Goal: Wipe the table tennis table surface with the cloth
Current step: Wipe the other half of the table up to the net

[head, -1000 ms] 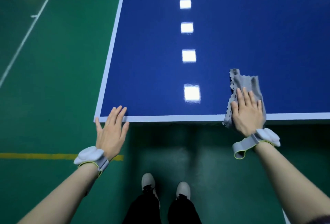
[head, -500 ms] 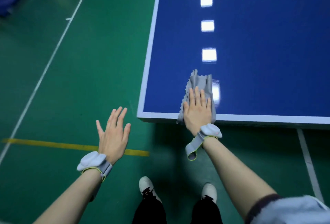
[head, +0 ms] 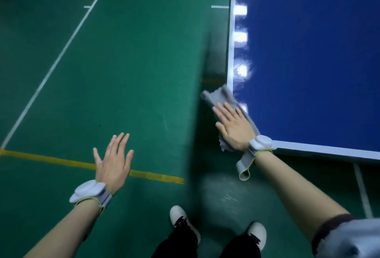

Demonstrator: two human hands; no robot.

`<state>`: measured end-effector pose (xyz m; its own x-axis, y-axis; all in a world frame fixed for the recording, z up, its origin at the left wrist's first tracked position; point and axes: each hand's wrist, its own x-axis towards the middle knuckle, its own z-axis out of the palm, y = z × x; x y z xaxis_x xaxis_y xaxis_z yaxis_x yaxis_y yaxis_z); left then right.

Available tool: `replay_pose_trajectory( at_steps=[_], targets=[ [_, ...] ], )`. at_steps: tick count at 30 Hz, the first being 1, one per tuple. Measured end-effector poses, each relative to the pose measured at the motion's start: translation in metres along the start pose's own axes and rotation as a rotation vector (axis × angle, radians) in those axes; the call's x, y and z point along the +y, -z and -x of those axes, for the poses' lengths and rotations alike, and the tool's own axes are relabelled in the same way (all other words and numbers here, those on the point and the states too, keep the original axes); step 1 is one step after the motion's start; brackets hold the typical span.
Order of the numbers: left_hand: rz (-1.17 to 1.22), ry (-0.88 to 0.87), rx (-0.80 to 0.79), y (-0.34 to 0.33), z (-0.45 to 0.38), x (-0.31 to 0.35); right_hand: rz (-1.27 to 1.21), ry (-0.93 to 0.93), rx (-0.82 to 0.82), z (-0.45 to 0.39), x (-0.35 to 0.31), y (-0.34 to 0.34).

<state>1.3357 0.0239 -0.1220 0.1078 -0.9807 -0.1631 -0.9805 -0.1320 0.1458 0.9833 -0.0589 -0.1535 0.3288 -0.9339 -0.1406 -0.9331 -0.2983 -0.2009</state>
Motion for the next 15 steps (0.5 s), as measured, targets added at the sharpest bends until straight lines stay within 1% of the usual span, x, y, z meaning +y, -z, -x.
replay_pose_trajectory(
  at_steps=[3, 5, 7, 11, 15],
  targets=[
    [0.029, -0.055, -0.021, -0.002, -0.016, 0.002, 0.045, 0.155, -0.065, 0.023, 0.006, -0.002],
    [0.061, -0.092, -0.033, -0.003, -0.031, 0.01, 0.055, 0.158, -0.091, 0.039, 0.016, -0.003],
    [0.081, -0.119, -0.036, -0.004, -0.044, 0.022, 0.051, 0.05, -0.078, 0.057, 0.035, -0.002],
    [0.137, -0.188, -0.071, -0.011, -0.072, 0.057, -0.015, -0.35, -0.009, 0.072, 0.085, 0.011],
    [0.108, -0.287, -0.096, -0.021, -0.091, 0.089, -0.056, -0.564, 0.085, 0.054, 0.096, 0.014]
  ],
)
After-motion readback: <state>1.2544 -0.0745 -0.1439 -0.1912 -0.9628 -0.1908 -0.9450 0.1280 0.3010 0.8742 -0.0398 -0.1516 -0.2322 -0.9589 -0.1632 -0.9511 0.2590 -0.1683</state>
